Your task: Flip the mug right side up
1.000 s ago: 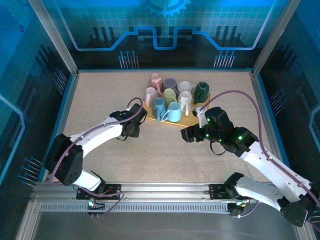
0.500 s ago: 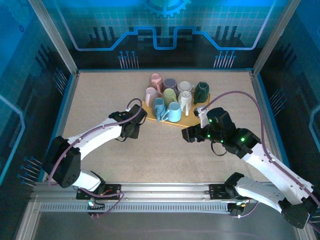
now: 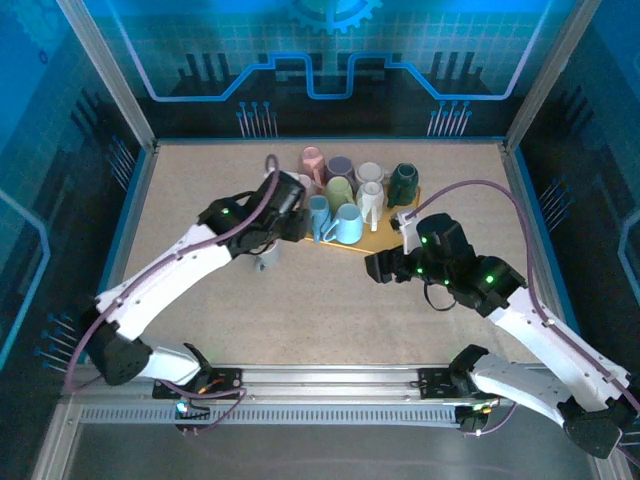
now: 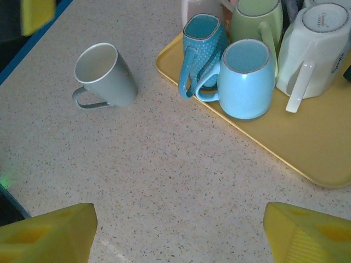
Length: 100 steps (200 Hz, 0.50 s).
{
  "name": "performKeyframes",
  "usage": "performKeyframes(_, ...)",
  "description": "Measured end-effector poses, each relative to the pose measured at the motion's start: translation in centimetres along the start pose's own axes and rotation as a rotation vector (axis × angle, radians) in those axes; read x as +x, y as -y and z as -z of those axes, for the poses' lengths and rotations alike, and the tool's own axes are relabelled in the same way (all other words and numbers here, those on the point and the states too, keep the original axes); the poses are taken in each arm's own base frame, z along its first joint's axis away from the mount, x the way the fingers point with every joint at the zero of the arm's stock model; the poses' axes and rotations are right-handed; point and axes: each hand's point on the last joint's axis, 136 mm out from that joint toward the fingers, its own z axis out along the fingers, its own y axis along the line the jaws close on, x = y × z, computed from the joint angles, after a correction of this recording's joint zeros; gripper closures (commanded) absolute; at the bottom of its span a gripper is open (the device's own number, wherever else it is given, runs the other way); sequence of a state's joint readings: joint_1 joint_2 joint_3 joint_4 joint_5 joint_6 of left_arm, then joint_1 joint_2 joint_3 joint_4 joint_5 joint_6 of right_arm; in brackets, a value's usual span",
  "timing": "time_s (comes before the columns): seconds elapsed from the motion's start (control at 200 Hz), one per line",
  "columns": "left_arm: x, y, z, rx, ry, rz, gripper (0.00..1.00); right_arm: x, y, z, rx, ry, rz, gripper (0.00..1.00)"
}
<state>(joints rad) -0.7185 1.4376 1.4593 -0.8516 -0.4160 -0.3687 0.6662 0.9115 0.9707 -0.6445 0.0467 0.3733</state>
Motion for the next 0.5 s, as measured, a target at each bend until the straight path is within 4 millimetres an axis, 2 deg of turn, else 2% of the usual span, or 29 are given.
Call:
performKeyframes(0.09,0.3,1.9,-2.7,0.001,-0.047,-0.010,0.37,0.0,0.2,-0.2,0.009,-0.005,-0.023,0.21)
performKeyframes(0.18,1.0,2.7,-5.7,-0.027,-0.101,-0.019,0.38,-0.1,0.6,-0.2,0.025,0.002,-0.049,0.21)
performKeyframes(0.315,1.4,3.2,-9.4,-0.056,-0.149,0.006,0.41,-0.5,1.3,0.4,0.050,0.030,-0.081,0.21)
performKeyframes(0.5,0.7,2.7,-12.4,-0.077,-0.152,0.067,0.44,-1.2,2.2,1.6,0.080,0.078,-0.113,0.21)
